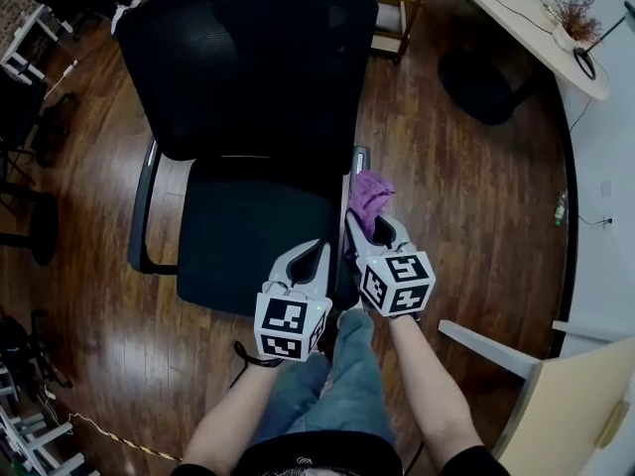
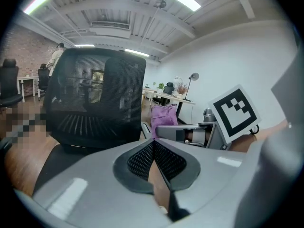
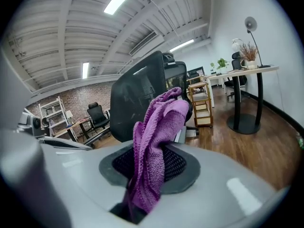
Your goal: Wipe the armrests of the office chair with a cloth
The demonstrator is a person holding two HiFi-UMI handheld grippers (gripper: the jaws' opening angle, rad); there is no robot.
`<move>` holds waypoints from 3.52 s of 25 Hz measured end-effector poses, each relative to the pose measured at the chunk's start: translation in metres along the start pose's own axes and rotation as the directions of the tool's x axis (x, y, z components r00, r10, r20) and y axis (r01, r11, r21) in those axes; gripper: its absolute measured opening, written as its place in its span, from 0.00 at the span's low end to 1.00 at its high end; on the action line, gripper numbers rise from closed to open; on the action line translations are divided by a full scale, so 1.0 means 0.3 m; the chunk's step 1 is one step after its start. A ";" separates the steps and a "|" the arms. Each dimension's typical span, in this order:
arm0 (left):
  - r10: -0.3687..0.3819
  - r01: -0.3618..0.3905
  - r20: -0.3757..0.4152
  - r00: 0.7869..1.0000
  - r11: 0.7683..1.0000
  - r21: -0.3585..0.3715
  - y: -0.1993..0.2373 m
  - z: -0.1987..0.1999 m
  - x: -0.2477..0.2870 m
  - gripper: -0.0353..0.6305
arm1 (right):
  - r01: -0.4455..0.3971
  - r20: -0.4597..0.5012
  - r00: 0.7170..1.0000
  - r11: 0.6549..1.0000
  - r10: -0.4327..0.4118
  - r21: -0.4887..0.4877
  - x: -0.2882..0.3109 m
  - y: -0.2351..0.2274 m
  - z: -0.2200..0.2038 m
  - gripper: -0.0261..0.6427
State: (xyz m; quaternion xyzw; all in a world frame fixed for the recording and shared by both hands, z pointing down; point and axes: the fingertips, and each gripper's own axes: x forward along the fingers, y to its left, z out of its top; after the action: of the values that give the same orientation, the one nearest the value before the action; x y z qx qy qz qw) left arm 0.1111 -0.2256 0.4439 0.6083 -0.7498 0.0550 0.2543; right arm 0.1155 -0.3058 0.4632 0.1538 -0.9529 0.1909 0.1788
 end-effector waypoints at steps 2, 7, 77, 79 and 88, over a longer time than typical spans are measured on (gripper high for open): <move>-0.009 0.009 0.001 1.000 1.000 0.006 -0.008 -0.022 -0.038 0.06 | 0.007 0.005 1.000 1.000 -0.006 -0.002 -0.033 0.032 -0.023 0.19; -0.040 0.040 0.005 0.999 0.999 0.013 -0.037 -0.064 -0.128 0.06 | 0.029 0.009 1.000 1.000 -0.029 0.002 -0.130 0.105 -0.078 0.19; 0.033 -0.033 -0.024 0.999 0.999 -0.001 -0.037 0.259 0.508 0.06 | -0.053 0.022 0.998 0.996 0.055 -0.073 0.160 -0.365 0.229 0.19; 0.044 -0.045 -0.045 0.998 0.999 -0.013 -0.025 0.242 0.527 0.06 | -0.066 0.005 0.998 0.995 0.067 -0.075 0.203 -0.381 0.217 0.19; 0.054 -0.056 -0.109 0.993 0.998 -0.024 0.018 0.185 0.591 0.06 | -0.134 -0.038 0.991 0.989 0.132 -0.056 0.339 -0.397 0.149 0.19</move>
State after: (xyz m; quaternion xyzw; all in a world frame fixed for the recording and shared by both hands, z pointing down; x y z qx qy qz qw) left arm 0.0656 -0.4029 0.4766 0.5801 -0.7520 0.0849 0.3012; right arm 0.0555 -0.4520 0.5019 0.0815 -0.9630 0.1773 0.1861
